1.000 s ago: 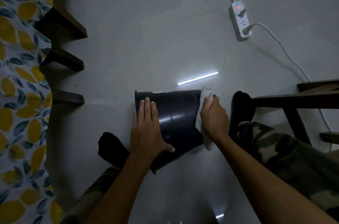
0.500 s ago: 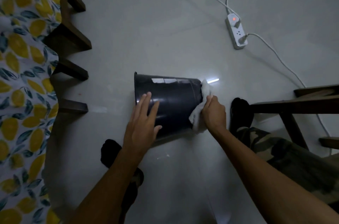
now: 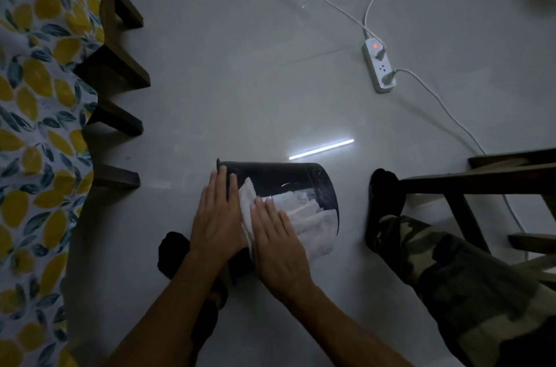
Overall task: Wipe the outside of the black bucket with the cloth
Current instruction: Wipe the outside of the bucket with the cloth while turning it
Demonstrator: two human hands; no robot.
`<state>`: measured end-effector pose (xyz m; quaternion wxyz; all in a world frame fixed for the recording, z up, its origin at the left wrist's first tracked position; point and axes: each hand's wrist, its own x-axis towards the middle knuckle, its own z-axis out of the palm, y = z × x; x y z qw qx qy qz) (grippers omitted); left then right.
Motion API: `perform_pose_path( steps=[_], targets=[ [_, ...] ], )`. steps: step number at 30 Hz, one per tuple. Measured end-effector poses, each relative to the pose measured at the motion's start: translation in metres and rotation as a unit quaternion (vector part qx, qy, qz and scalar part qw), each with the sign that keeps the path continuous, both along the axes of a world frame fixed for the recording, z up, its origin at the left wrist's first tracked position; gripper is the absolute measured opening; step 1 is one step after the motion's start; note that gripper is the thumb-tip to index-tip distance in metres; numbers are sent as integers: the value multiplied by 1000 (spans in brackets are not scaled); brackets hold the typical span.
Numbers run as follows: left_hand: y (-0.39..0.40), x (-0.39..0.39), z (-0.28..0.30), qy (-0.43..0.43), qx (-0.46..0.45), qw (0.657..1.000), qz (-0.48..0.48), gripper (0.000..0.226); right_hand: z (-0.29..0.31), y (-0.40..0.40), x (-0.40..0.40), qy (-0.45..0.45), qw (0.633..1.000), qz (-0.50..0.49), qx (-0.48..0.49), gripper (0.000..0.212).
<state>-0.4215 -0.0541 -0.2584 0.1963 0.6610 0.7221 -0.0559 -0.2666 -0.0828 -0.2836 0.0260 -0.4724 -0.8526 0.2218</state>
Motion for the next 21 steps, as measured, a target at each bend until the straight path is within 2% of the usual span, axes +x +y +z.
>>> perform_pose_path(
  steps=[3,6,9,13,15,19,21],
  targets=[
    [4,-13,-24,-44,-23,999,-2,132,-16,26,-12,-16,1000,16,-2,74],
    [8,-28,-47,-76,-61,995,-31,127,-22,48,-17,-9,999,45,29,67],
    [15,-34,-48,-70,-66,994,-61,133,-20,65,-21,-15,999,33,31,64],
    [14,-22,-22,-49,-47,997,-47,147,-19,99,-30,-28,998,-45,-20,59],
    [15,-15,-10,-31,-65,997,-27,157,-26,119,-28,-37,994,-101,-35,58],
    [19,-4,0,1,-91,996,1,164,-50,152,21,-88,971,-214,-59,60],
    [23,0,0,-1,-92,996,-11,166,-51,142,50,-83,966,-240,-49,62]
  ],
)
